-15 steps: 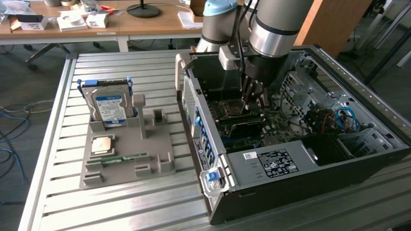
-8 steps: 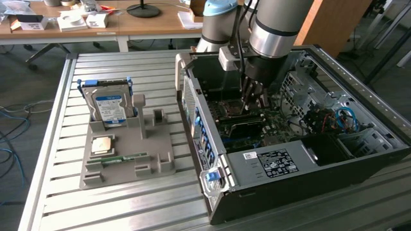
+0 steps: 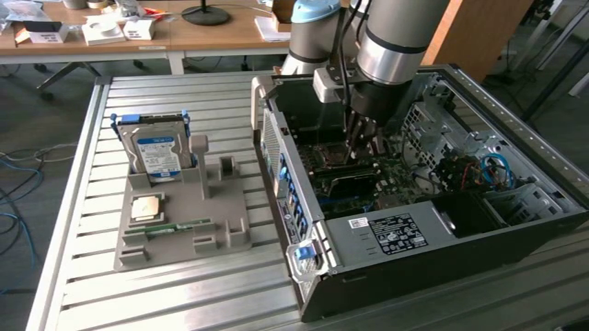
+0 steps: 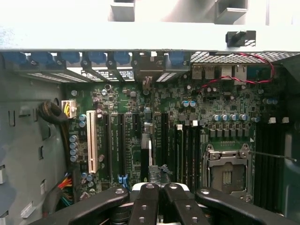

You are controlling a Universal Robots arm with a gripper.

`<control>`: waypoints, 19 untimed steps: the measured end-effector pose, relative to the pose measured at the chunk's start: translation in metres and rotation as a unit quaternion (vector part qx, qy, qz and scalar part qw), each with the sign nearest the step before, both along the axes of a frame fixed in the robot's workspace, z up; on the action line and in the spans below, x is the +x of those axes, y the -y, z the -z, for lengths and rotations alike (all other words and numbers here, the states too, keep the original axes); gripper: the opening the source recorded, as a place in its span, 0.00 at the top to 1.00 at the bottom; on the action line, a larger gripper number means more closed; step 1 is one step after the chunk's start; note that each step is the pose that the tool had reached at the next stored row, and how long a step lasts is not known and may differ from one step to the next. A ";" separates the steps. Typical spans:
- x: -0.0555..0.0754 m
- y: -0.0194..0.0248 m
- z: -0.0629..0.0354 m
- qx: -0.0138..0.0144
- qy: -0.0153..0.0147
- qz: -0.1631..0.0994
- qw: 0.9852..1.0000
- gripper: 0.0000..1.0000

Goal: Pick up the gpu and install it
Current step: 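Press down on the gpu until it lock into place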

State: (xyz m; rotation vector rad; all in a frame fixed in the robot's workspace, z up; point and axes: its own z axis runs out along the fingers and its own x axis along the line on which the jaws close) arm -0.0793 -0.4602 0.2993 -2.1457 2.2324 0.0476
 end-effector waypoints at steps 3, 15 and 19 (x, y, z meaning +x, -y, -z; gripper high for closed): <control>0.000 0.0000 0.0020 0.000 0.000 0.000 1.000 0.90; 0.000 0.0001 0.0041 0.000 0.000 0.000 1.000 0.90; 0.000 0.0000 0.0055 0.000 0.000 0.000 1.000 0.90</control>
